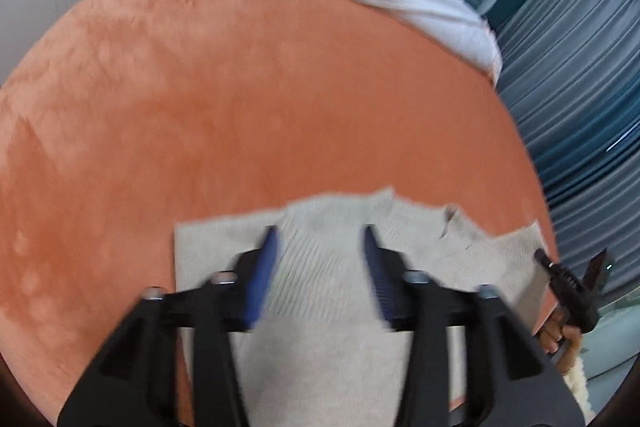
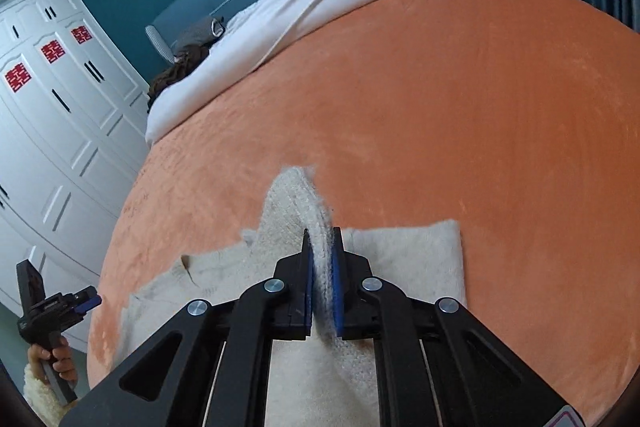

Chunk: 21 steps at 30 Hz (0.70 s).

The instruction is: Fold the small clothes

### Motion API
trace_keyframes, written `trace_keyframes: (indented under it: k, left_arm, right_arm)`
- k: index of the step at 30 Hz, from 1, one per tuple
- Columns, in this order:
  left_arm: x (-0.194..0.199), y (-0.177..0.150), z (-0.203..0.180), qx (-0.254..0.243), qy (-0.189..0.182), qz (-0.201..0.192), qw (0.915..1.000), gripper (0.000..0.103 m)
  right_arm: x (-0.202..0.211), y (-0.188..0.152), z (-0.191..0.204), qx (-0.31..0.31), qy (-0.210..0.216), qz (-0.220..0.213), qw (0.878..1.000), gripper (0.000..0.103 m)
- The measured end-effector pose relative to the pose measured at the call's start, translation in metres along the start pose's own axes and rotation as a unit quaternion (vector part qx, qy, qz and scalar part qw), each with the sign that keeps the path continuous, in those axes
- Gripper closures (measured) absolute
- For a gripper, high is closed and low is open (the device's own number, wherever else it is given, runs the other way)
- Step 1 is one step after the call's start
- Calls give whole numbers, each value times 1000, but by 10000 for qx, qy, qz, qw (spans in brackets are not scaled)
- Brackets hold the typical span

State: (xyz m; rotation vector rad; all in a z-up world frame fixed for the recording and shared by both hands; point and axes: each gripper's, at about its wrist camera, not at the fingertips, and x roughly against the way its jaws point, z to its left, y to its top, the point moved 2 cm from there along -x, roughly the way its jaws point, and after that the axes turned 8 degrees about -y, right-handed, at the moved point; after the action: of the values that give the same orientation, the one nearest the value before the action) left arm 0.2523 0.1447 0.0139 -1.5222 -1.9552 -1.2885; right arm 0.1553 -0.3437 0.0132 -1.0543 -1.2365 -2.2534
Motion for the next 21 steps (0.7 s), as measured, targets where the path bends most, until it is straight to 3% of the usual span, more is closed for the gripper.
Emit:
trace_keyframes:
  k: [3, 6, 7, 8, 10, 14, 16, 18, 21]
  left_arm:
    - [-33, -26, 13, -74, 456, 338, 9984, 46]
    - [-50, -33, 23, 133, 506, 315, 9981, 51]
    - [-49, -32, 20, 64, 443, 245, 9987, 75]
    - [-48, -29, 14, 11, 213, 262, 9994, 93]
    - [-32, -20, 1, -44, 49, 8, 10000, 94]
    - [19, 15, -23, -282, -65, -764, 9967, 94]
    - [26, 33, -23, -284, 12, -895, 9956, 94]
    - [12, 38, -16, -302, 238, -783, 9962, 94]
    - [-41, 23, 10, -168, 725, -98, 9972, 94]
  right_arm:
    - [-11, -20, -3, 10, -93, 199, 9998, 95]
    - [-17, -26, -8, -98, -137, 306, 9994, 94]
    - [-18, -28, -8, -115, -135, 338, 9993, 94]
    - [-18, -28, -8, -110, -147, 347, 9992, 94]
    - [-11, -25, -5, -31, -167, 250, 9995, 94]
    - [27, 6, -4, -301, 90, -447, 9985, 95]
    - [40, 23, -11, -459, 20, -793, 9958, 95]
    - [27, 31, -22, -430, -239, -793, 9956, 96]
    - [-36, 18, -44, -463, -754, 71, 9961, 96]
